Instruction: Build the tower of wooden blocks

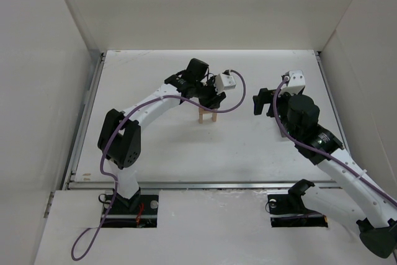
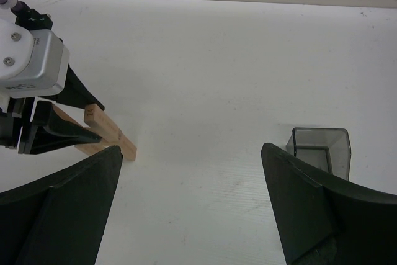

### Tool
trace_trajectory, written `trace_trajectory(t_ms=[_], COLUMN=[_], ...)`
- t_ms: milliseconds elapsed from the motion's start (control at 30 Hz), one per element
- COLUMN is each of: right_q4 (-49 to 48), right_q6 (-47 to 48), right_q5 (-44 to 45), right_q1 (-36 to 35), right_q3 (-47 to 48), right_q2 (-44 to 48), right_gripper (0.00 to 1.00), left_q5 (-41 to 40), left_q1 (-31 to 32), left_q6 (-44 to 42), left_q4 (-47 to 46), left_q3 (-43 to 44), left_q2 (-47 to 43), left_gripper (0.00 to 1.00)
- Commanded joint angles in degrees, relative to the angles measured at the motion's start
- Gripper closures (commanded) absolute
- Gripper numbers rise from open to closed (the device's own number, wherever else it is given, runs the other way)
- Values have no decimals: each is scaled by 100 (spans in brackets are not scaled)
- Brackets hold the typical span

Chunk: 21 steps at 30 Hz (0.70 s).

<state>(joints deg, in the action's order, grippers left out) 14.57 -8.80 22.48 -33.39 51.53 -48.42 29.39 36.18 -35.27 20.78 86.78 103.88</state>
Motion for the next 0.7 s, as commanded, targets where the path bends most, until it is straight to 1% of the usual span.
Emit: trace_trajectory(t_ms=[0, 333, 667], right_q4=[-209, -209, -209], right_q6=[54, 54, 54], right_q5=[-33, -33, -33], right_q1=[25, 25, 25], right_q3=[-20, -20, -20], right_q2=[88, 88, 88], right_gripper=[1, 1, 1], left_q5=[164, 102, 102], left_q1=[-32, -32, -32], left_q6=[55, 55, -51], left_q4=[-100, -47, 6], left_q3=[234, 234, 234], left_q2=[-69, -69, -69], left_gripper=[60, 71, 87])
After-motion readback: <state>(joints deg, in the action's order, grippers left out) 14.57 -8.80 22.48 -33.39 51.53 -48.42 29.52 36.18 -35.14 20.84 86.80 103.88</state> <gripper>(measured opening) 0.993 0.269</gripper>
